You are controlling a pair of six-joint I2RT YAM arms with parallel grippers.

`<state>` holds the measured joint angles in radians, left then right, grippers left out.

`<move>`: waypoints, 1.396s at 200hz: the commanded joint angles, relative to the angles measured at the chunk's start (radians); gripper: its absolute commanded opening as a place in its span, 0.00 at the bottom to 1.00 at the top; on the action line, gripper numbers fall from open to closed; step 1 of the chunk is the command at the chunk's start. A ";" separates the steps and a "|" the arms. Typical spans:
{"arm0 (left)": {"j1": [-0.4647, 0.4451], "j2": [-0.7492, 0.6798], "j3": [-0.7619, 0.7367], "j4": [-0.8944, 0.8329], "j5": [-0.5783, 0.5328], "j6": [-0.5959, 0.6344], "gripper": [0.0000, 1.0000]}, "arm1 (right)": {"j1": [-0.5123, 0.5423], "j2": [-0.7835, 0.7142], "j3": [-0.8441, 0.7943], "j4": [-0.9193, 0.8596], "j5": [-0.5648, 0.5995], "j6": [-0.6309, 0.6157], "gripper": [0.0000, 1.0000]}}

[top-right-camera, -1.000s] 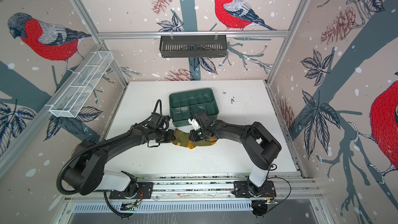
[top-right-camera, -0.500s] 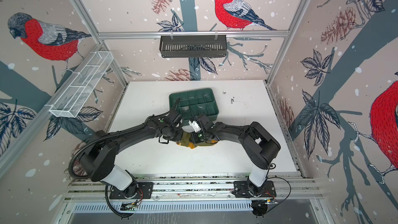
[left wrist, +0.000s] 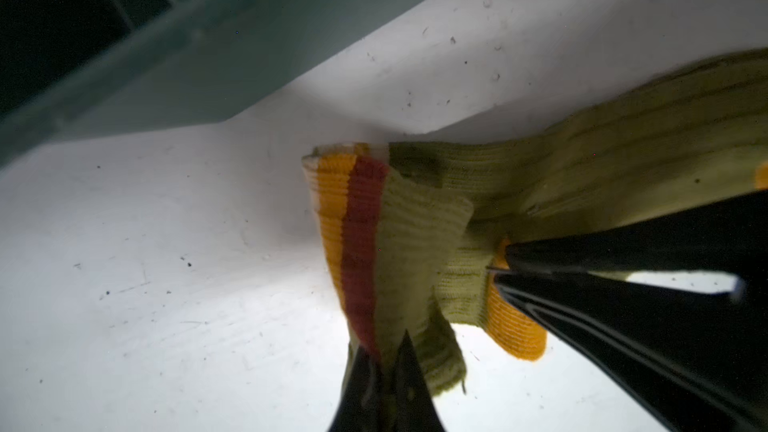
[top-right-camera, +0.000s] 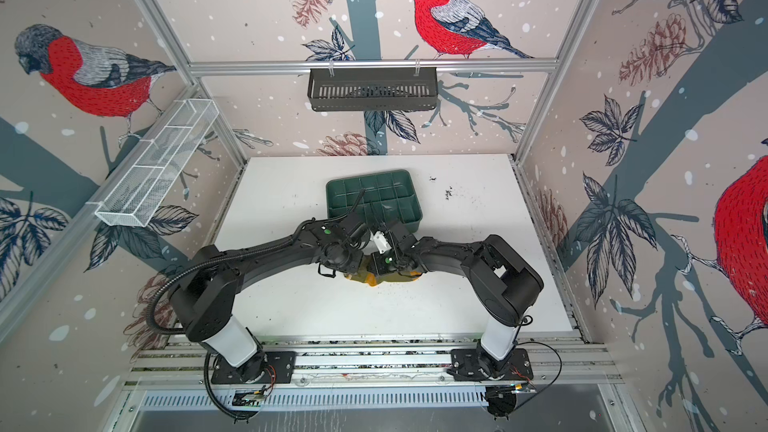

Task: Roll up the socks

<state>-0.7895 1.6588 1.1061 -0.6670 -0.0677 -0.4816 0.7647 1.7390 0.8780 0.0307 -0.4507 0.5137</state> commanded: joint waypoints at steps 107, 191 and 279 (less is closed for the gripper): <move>-0.002 -0.040 -0.040 0.076 0.111 -0.018 0.05 | -0.001 0.043 0.008 0.094 0.009 0.068 0.13; -0.002 -0.076 -0.087 0.162 0.196 -0.026 0.24 | -0.001 0.048 0.000 0.098 0.014 0.066 0.13; -0.002 -0.095 -0.132 0.257 0.264 -0.029 0.23 | -0.005 0.044 -0.017 0.094 0.019 0.068 0.13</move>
<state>-0.7895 1.5669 0.9928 -0.4564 0.1577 -0.5014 0.7589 1.7874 0.8665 0.1131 -0.4419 0.5762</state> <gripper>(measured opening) 0.231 0.127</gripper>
